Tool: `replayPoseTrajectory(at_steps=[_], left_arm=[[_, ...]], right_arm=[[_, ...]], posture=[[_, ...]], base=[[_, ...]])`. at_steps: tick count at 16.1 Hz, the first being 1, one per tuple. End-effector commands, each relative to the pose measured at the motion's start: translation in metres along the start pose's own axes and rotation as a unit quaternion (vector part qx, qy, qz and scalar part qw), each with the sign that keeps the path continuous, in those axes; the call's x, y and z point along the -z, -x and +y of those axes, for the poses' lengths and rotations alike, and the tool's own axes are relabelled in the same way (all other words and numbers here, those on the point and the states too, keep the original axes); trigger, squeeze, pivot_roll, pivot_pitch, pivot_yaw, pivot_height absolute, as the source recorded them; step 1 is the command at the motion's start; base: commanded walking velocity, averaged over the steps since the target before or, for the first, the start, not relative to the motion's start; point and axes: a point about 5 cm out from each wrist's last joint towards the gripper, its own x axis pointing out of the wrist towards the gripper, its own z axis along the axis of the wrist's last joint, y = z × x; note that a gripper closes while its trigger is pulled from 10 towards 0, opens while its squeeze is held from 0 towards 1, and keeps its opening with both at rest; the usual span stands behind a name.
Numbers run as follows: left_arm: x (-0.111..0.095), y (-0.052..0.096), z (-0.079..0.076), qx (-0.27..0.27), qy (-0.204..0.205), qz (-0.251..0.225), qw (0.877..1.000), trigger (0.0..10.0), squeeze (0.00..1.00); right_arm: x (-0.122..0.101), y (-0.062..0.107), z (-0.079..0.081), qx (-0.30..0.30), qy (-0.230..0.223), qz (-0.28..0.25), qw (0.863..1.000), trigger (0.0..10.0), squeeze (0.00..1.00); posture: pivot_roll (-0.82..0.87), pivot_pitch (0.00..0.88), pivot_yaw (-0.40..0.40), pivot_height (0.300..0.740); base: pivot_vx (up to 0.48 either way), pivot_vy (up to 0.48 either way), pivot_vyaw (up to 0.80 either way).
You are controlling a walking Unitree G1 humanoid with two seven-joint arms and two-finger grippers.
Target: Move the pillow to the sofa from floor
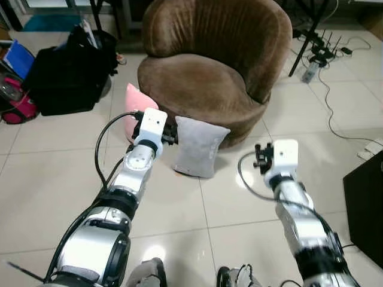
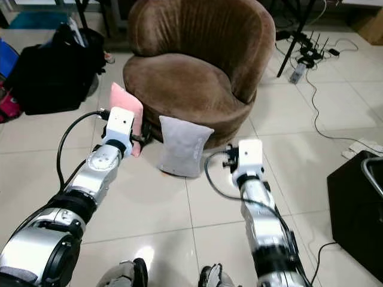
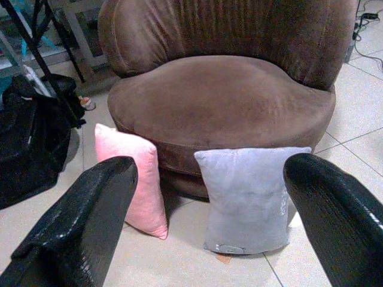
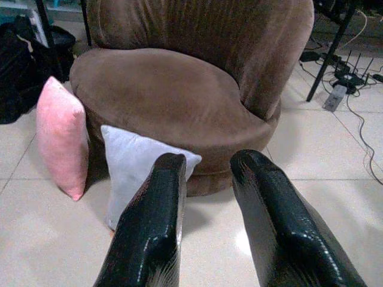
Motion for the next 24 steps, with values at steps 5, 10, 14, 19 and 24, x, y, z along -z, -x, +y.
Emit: replayPoseTrajectory(at_steps=[5, 10, 14, 19, 24], left_arm=[[0.045, 0.026, 0.023, -0.019, 0.063, 0.065, 0.996, 10.0, 1.0], [0.045, 0.03, 0.019, -0.008, 0.063, 0.062, 0.996, 10.0, 1.0], [0.041, 0.029, 0.014, 0.003, 0.059, 0.056, 0.997, 10.0, 1.0], [0.036, 0.026, 0.016, -0.001, 0.051, 0.053, 0.997, 10.0, 1.0], [0.036, 0.027, 0.015, -0.011, 0.056, 0.052, 0.997, 10.0, 1.0]], right_arm=[[0.06, 0.077, -0.01, -0.083, -0.011, 0.129, 0.988, 10.0, 0.0], [0.075, 0.101, -0.02, -0.061, -0.016, 0.147, 0.987, 10.0, 0.0], [0.086, 0.099, -0.012, -0.059, -0.022, 0.152, 0.986, 10.0, 0.0], [0.087, 0.086, -0.034, -0.04, 0.006, 0.15, 0.988, 10.0, 0.0], [0.08, 0.074, -0.035, -0.037, 0.058, 0.151, 0.986, 10.0, 1.0]], posture=[[-0.11, 0.126, -0.057, 0.74], [-0.12, 0.138, -0.064, 0.74], [-0.13, 0.136, -0.059, 0.74], [-0.13, 0.13, -0.066, 0.74], [-0.12, 0.14, -0.078, 0.74]], base=[[0.0, 0.0, 0.0], [0.0, 0.0, 0.0], [0.0, 0.0, 0.0], [0.0, 0.0, 0.0], [0.0, 0.0, 0.0]])
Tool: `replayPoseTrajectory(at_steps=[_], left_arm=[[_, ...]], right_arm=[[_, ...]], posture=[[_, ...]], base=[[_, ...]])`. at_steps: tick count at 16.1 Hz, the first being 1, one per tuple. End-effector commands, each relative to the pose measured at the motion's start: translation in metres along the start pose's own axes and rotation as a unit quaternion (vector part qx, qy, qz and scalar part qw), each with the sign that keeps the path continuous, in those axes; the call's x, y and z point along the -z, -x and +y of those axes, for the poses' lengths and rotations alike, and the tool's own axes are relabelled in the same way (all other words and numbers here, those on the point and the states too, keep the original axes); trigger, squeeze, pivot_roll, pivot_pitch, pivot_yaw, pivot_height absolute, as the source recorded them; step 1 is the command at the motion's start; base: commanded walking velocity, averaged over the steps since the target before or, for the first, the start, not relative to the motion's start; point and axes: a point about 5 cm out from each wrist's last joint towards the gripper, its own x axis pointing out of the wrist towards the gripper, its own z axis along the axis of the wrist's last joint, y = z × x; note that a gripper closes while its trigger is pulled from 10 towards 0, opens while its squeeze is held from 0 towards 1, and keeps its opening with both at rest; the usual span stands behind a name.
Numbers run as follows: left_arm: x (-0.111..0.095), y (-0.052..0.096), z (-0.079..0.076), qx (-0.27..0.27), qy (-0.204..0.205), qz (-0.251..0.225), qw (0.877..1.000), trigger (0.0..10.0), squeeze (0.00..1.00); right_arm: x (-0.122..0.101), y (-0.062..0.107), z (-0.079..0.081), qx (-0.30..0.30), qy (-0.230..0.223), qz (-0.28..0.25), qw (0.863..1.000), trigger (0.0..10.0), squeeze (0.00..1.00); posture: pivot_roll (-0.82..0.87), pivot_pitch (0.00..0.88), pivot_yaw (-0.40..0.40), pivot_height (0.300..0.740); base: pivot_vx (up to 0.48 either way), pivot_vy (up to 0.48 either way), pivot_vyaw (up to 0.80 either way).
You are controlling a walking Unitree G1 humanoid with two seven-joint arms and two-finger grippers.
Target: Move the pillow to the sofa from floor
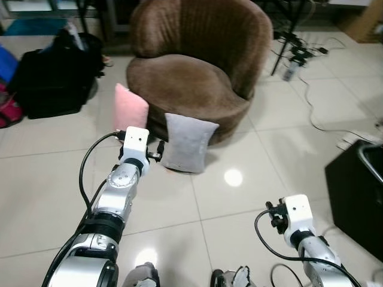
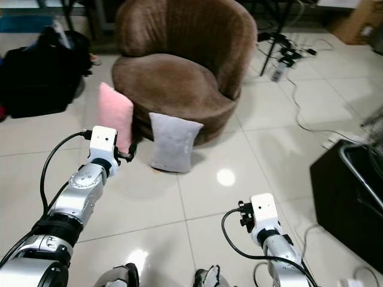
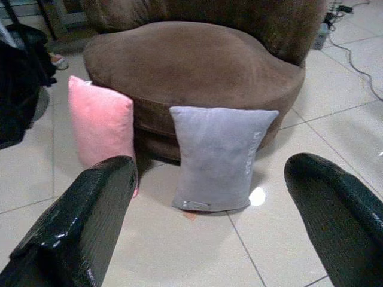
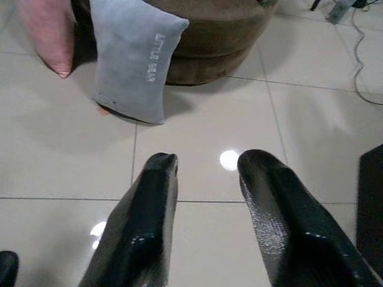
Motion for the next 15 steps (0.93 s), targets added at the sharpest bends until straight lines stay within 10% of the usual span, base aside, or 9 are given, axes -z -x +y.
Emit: replayPoseTrajectory(at_steps=[1, 15], left_arm=[[0.001, 0.001, -0.001, -0.004, -0.001, 0.002, 1.0, 10.0, 1.0], [0.024, 0.014, -0.005, 0.006, 0.043, 0.025, 0.999, 10.0, 1.0]], right_arm=[[-0.004, 0.002, -0.005, 0.007, 0.013, 0.001, 1.0, 10.0, 1.0], [-0.026, 0.013, 0.016, -0.006, -0.008, -0.012, 1.0, 10.0, 1.0]], posture=[[-0.12, 0.143, -0.081, 0.74], [-0.12, 0.149, -0.086, 0.74]], base=[[0.0, 0.0, 0.0], [0.0, 0.0, 0.0]])
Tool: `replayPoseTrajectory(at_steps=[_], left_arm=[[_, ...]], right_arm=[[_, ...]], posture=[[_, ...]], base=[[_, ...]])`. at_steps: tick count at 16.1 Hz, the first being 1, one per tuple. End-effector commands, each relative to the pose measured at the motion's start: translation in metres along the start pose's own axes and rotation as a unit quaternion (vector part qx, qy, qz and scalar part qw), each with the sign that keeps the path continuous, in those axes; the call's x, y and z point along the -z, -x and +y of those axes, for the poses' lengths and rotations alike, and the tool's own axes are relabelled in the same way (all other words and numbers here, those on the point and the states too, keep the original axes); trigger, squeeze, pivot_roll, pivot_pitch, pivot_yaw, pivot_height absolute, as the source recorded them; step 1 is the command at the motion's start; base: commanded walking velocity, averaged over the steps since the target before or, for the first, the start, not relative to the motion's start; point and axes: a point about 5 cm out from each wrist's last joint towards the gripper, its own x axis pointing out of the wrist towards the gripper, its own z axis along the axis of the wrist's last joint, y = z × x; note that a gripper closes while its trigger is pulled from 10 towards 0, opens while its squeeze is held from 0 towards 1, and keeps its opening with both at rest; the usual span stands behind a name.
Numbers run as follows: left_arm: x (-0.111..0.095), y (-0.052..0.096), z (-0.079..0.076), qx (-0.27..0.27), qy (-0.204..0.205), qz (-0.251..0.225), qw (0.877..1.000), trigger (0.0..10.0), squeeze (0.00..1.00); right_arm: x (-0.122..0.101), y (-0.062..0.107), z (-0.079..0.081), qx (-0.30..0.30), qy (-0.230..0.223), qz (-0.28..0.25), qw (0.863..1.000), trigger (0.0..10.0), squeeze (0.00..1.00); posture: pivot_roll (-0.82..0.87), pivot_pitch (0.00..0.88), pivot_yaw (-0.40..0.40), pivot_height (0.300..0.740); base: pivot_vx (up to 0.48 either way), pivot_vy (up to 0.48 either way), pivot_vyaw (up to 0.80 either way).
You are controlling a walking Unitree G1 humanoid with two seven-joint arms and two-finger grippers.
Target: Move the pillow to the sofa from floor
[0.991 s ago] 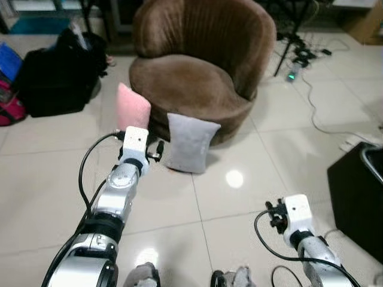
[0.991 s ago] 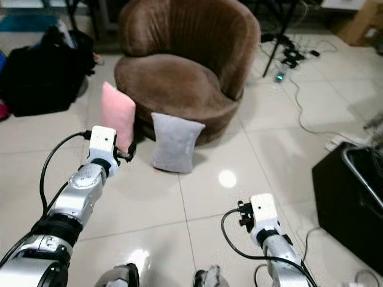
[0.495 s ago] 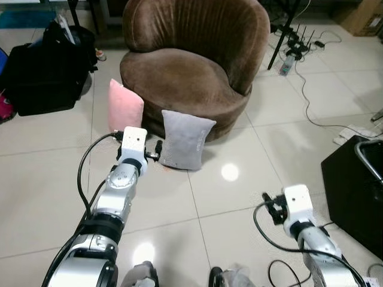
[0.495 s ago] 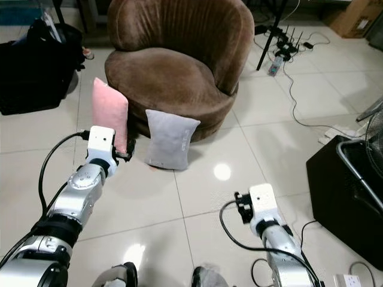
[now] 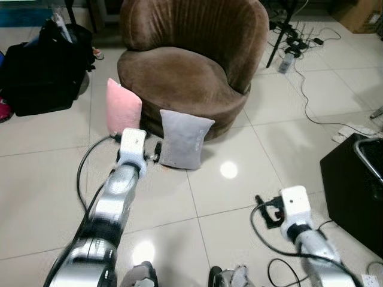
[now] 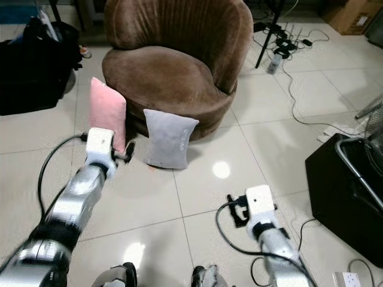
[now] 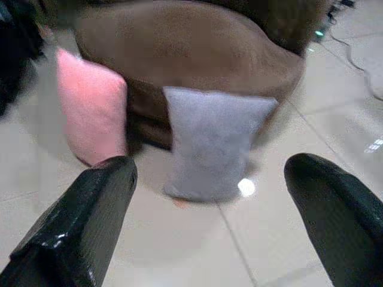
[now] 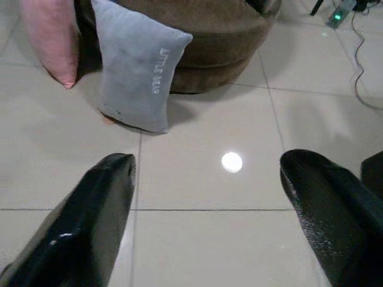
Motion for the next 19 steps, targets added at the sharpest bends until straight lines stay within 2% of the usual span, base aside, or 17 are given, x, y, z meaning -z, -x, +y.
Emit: replayPoseTrajectory(at_steps=[1, 3, 5, 7, 9, 10, 13, 16, 19], left_arm=[[0.015, 0.008, -0.007, 0.022, 0.028, 0.026, 0.999, 10.0, 1.0], [0.032, 0.021, -0.003, 0.032, 0.04, 0.051, 0.997, 10.0, 1.0], [0.037, 0.028, 0.005, 0.027, 0.04, 0.059, 0.997, 10.0, 1.0], [0.042, 0.04, 0.002, 0.045, 0.05, 0.068, 0.995, 10.0, 1.0], [0.045, 0.056, -0.007, 0.084, 0.083, 0.072, 0.99, 10.0, 1.0], [0.046, 0.06, -0.008, 0.087, 0.099, 0.072, 0.989, 10.0, 1.0], [0.043, 0.062, -0.011, 0.092, 0.089, 0.064, 0.99, 10.0, 1.0], [0.04, 0.067, -0.018, 0.11, 0.061, 0.059, 0.99, 10.0, 1.0], [0.033, 0.061, -0.018, 0.094, 0.056, 0.046, 0.993, 10.0, 1.0]], right_arm=[[0.003, 0.003, 0.003, -0.001, -0.008, 0.008, 1.0, 10.0, 1.0], [0.006, 0.006, 0.013, -0.011, -0.024, 0.013, 1.0, 10.0, 1.0], [0.005, 0.006, 0.017, -0.017, -0.026, 0.015, 0.999, 10.0, 1.0], [0.005, 0.005, 0.017, -0.021, -0.027, 0.018, 0.999, 10.0, 1.0], [0.006, 0.004, 0.016, -0.023, -0.026, 0.02, 0.999, 10.0, 1.0], [0.007, 0.003, 0.016, -0.024, -0.025, 0.022, 0.999, 10.0, 1.0], [0.01, 0.005, 0.016, -0.027, -0.023, 0.027, 0.999, 10.0, 1.0], [0.015, 0.009, 0.016, -0.024, -0.02, 0.032, 0.999, 10.0, 1.0], [0.015, 0.01, 0.014, -0.017, -0.018, 0.03, 0.999, 10.0, 1.0]], posture=[[-0.12, 0.151, -0.086, 0.74], [-0.11, 0.154, -0.086, 0.74], [-0.1, 0.153, -0.088, 0.74], [-0.1, 0.153, -0.089, 0.74], [-0.1, 0.16, -0.088, 0.74], [-0.1, 0.163, -0.09, 0.74], [-0.1, 0.177, -0.093, 0.74], [-0.12, 0.183, -0.093, 0.74], [-0.12, 0.181, -0.086, 0.74]], base=[[0.0, 0.0, 0.0], [0.0, 0.0, 0.0], [0.0, 0.0, 0.0], [0.0, 0.0, 0.0], [0.0, 0.0, 0.0], [0.0, 0.0, 0.0], [0.0, 0.0, 0.0], [0.0, 0.0, 0.0], [0.109, 0.085, 0.0]])
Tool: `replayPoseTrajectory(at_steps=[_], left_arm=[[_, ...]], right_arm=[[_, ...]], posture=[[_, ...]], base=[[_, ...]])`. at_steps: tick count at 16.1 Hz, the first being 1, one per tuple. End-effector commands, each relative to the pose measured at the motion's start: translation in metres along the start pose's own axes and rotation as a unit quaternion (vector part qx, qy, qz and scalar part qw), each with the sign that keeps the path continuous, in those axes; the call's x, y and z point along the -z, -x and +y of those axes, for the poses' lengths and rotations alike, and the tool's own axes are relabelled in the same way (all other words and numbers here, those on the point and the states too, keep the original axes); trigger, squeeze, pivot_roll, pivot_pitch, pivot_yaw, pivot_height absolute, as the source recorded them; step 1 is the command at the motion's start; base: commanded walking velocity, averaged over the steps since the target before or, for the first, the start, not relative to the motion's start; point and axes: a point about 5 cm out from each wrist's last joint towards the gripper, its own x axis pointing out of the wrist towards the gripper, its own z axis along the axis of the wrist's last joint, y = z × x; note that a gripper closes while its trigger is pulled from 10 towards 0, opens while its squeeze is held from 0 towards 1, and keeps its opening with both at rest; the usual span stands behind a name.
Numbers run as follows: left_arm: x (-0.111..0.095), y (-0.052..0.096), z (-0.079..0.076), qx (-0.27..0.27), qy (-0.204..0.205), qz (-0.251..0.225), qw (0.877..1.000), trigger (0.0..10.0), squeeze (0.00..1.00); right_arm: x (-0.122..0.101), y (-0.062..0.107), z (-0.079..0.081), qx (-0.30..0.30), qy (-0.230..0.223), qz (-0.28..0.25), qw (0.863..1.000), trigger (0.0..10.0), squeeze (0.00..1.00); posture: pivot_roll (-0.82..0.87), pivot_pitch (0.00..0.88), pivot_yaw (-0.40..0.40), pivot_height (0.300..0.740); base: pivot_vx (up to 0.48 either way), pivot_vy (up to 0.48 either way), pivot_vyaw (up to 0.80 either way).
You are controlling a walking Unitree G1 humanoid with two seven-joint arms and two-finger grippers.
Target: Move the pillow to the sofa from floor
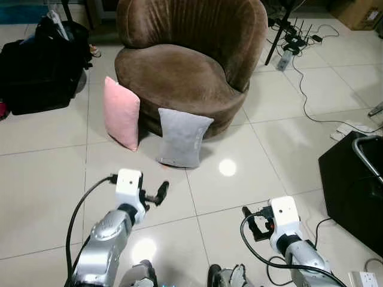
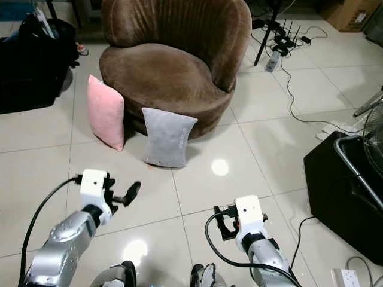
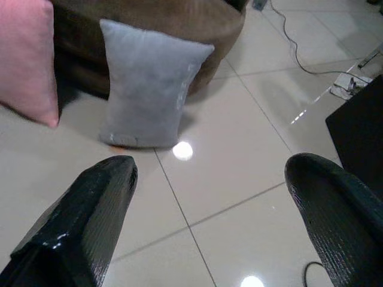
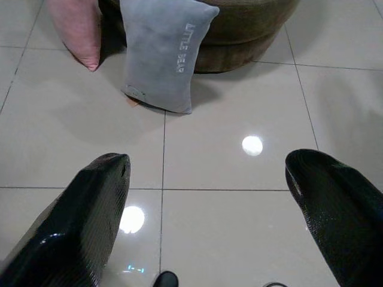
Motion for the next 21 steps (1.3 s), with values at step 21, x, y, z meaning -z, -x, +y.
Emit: replayPoseTrajectory(at_steps=[21], left_arm=[[-0.015, -0.017, -0.01, 0.004, -0.07, -0.004, 0.998, 10.0, 1.0]], right_arm=[[0.001, -0.002, -0.007, 0.021, 0.014, -0.016, 1.0, 10.0, 1.0]], posture=[[-0.15, 0.197, -0.066, 0.74]], base=[[0.433, 0.068, 0.0]])
